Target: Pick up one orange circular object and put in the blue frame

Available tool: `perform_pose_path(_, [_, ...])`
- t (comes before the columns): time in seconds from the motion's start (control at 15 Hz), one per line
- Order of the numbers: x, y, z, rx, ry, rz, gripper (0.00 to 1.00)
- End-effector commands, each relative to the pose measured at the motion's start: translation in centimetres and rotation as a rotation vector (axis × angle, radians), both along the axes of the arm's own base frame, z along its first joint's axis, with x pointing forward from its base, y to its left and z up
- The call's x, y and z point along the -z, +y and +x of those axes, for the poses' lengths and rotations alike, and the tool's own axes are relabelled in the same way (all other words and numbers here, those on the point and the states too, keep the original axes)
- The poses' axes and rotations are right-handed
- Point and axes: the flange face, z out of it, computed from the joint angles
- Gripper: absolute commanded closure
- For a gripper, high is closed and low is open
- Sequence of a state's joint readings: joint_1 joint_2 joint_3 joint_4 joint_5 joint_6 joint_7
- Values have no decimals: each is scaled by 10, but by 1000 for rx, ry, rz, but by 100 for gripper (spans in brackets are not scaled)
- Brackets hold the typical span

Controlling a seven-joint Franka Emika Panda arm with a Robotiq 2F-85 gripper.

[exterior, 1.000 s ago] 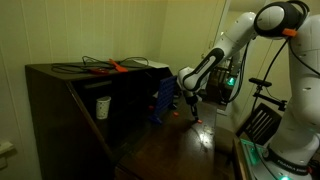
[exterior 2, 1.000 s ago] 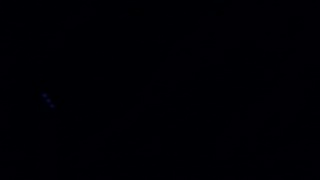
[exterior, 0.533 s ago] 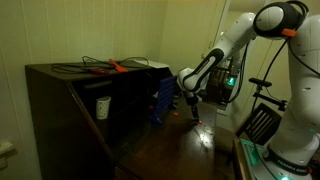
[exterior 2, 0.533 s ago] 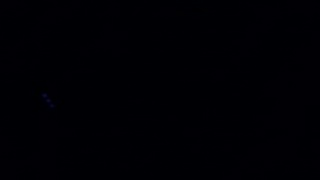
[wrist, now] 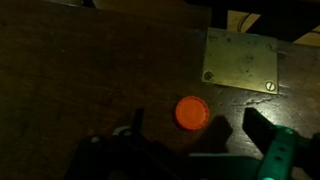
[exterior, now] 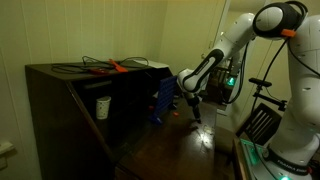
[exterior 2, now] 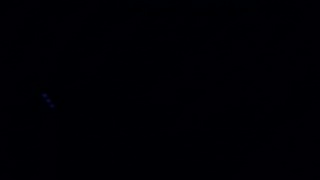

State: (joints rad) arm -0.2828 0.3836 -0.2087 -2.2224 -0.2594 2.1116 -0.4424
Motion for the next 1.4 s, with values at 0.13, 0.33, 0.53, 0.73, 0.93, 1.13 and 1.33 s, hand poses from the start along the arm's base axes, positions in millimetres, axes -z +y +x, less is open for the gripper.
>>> perform_pose_path(0.13, [3, 3, -3, -41, 35, 2, 20])
perform_pose_path(0.33, [5, 4, -3, -50, 38, 0, 34])
perform_pose_path(0.53, [5, 4, -3, -52, 34, -1, 50])
perform_pose_path(0.73, [4, 3, -1, -58, 30, -7, 69])
perform_pose_path(0.93, [3, 3, -1, -65, 31, -9, 90])
perform_pose_path(1.13, [3, 3, -1, -65, 31, -8, 90])
perform_pose_path(1.33, [-1, 2, -2, -58, 16, -9, 90])
